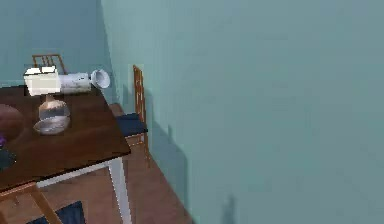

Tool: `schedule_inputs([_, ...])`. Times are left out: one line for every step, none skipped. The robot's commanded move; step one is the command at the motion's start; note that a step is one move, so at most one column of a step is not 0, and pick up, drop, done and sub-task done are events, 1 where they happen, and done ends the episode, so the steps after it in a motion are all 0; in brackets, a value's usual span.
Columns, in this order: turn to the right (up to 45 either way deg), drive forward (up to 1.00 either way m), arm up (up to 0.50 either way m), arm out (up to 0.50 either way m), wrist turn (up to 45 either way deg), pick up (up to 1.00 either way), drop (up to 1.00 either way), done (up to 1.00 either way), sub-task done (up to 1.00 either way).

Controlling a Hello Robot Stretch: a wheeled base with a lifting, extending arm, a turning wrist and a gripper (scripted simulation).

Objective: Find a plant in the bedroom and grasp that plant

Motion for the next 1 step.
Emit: schedule_inputs([-45.0, 0.0, 0.0, 0.0, 0.0, 0.0, 0.0, 0.0, 0.0])
